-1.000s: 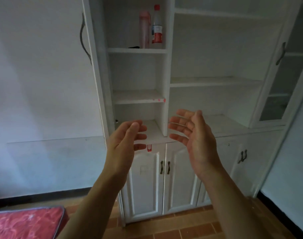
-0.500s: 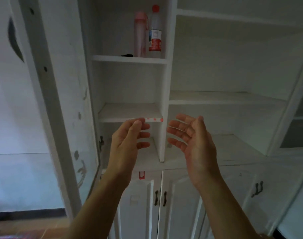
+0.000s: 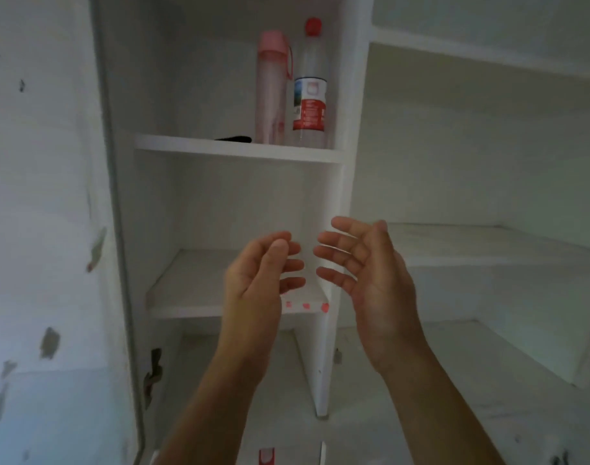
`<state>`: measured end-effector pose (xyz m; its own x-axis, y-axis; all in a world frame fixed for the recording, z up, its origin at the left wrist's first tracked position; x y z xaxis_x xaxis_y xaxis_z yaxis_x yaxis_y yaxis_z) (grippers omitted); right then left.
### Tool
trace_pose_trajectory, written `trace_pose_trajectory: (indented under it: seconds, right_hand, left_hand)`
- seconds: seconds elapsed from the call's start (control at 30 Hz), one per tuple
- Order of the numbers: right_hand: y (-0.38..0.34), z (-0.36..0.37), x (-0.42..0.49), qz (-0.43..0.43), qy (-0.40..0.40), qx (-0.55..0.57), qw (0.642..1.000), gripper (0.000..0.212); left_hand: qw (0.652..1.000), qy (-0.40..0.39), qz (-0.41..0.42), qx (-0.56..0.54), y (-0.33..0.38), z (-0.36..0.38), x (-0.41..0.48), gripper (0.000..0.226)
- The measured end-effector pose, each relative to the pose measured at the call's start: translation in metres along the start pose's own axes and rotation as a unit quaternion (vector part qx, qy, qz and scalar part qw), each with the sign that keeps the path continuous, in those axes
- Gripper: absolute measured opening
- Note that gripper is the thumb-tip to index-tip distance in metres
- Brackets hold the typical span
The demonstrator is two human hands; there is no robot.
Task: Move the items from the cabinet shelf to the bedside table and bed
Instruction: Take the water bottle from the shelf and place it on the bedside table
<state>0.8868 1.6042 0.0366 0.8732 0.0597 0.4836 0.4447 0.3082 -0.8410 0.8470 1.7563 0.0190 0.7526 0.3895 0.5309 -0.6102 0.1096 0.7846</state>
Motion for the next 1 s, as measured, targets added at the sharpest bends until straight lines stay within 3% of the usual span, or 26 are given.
trace_pose_trajectory:
  seconds: [0.37,0.7,1.0]
  right_hand:
    - [0.000,0.048,0.133,-0.072,-0.043,0.029,0.996,0.050]
    - [-0.035,0.083,0.208,-0.090,-0.106,0.092,0.986,0.044]
    - [-0.069,0.082,0.236,-0.157,-0.068,-0.004,0.985,0.041]
  left_hand:
    - [0.995,0.005,0.095,0.013,0.009,0.001,0.124,0.024]
    - [0.982,0.061,0.170,0.064,0.062,0.015,0.195,0.021]
    - [0.974,0.049,0.173,0.139,0.087,0.036,0.231,0.020]
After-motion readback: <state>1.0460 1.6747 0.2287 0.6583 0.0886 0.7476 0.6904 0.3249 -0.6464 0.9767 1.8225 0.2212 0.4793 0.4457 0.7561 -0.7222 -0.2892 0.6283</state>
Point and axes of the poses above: each hand's wrist, its own x-axis towards the middle knuckle, its own z-axis out of the palm, y = z × x, the point moved 9 cm from there along x, towards the middle knuckle, and after that the axes turned 2 degrees about z, right-handed, at the moved point
